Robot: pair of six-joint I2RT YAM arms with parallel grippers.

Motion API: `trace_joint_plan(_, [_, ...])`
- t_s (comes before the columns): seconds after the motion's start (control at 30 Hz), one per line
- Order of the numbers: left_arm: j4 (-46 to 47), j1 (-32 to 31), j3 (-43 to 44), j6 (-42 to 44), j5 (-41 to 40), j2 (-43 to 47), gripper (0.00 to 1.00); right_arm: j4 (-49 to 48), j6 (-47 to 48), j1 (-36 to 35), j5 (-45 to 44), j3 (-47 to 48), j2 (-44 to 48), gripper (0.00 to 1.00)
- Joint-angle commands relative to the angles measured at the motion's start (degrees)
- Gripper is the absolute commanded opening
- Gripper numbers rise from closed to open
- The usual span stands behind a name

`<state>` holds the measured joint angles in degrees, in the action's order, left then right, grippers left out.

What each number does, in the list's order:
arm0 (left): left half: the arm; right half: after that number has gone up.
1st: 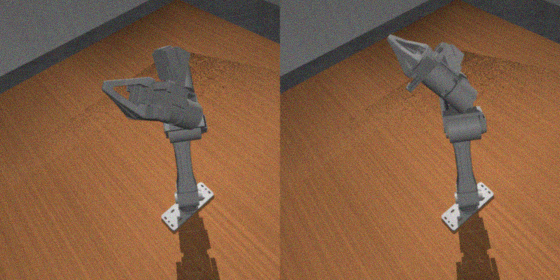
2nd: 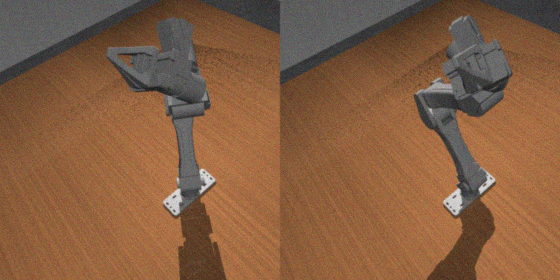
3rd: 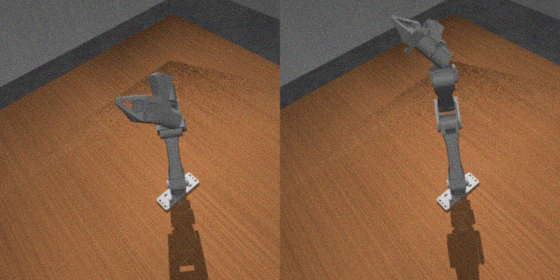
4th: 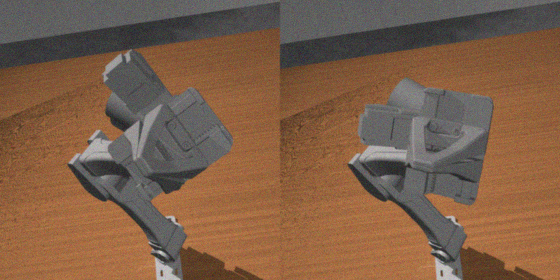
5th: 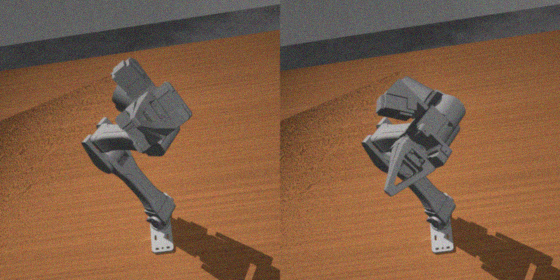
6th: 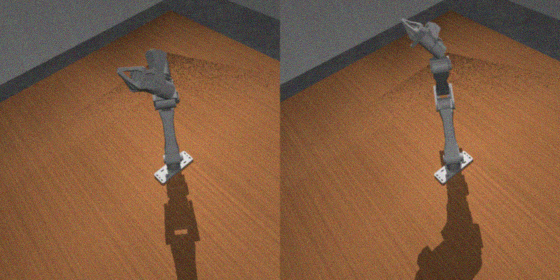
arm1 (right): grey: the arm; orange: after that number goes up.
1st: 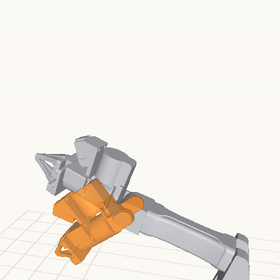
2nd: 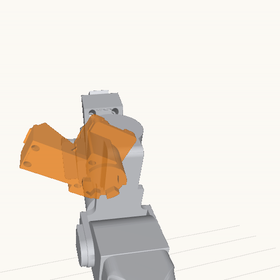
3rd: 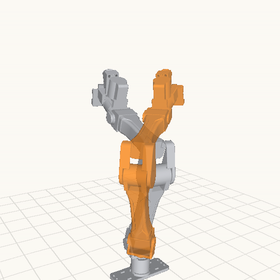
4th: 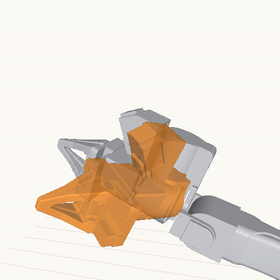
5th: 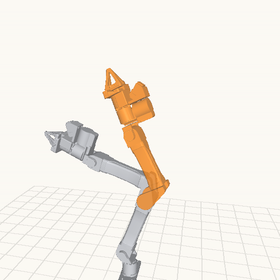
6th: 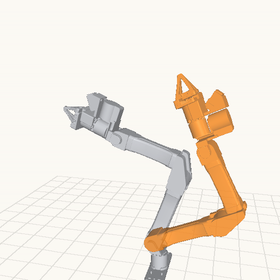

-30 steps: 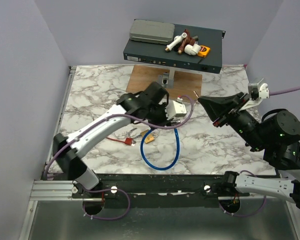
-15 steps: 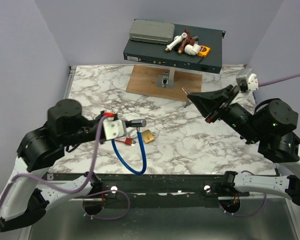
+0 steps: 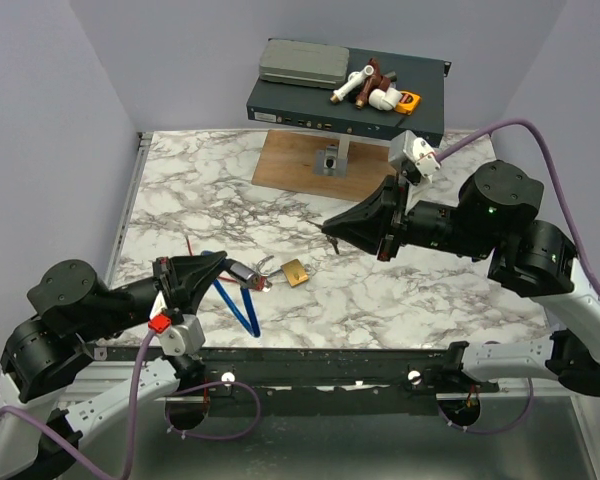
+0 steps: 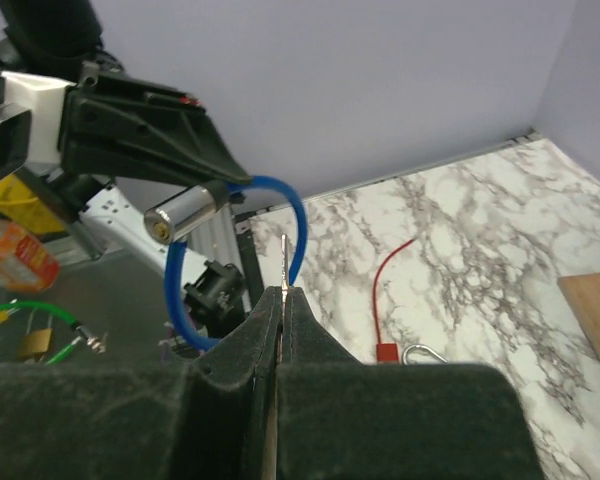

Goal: Unlock with the key
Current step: Pick up the lock from the center of the board, then unlock the lock.

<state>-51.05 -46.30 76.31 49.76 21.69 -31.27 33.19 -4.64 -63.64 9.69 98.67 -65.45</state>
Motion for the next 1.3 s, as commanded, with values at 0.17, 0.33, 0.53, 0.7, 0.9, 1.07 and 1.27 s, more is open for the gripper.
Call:
trace_joint_plan(0.17, [15.2,0.1,-2.8,10.7,-2.9,2.0,0.0,5.4,-0.6,0.0,12.9,4.2,-3.9,0.01])
trace_joint_plan(0.33, [19.5,0.1,-7.0,13.6,-6.6,3.0,0.0,5.6,-0.7,0.1,13.2,4.8,-4.8,0.01])
trace_joint_plan(0.53, [21.8,0.1,-10.7,15.5,-12.2,3.0,0.0,9.5,-1.4,0.0,13.1,8.0,-6.8,0.01])
trace_joint_plan(0.7, [21.9,0.1,-10.2,13.8,-14.2,1.9,0.0,8.9,-2.5,0.1,11.5,6.7,-7.1,0.01])
trace_joint_plan(0.9, [19.8,0.1,-9.4,14.9,-13.5,0.9,0.0,6.4,-2.8,0.1,8.9,5.3,-7.4,0.01])
trace_joint_plan(1.07, [19.8,0.1,-9.9,13.9,-13.6,0.3,0.0,5.6,-3.0,0.1,9.4,4.7,-8.6,0.01])
trace_joint_plan(1.27, [19.9,0.1,-10.4,14.5,-14.1,-0.3,0.0,5.3,-3.3,0.0,8.3,4.9,-10.4,0.01])
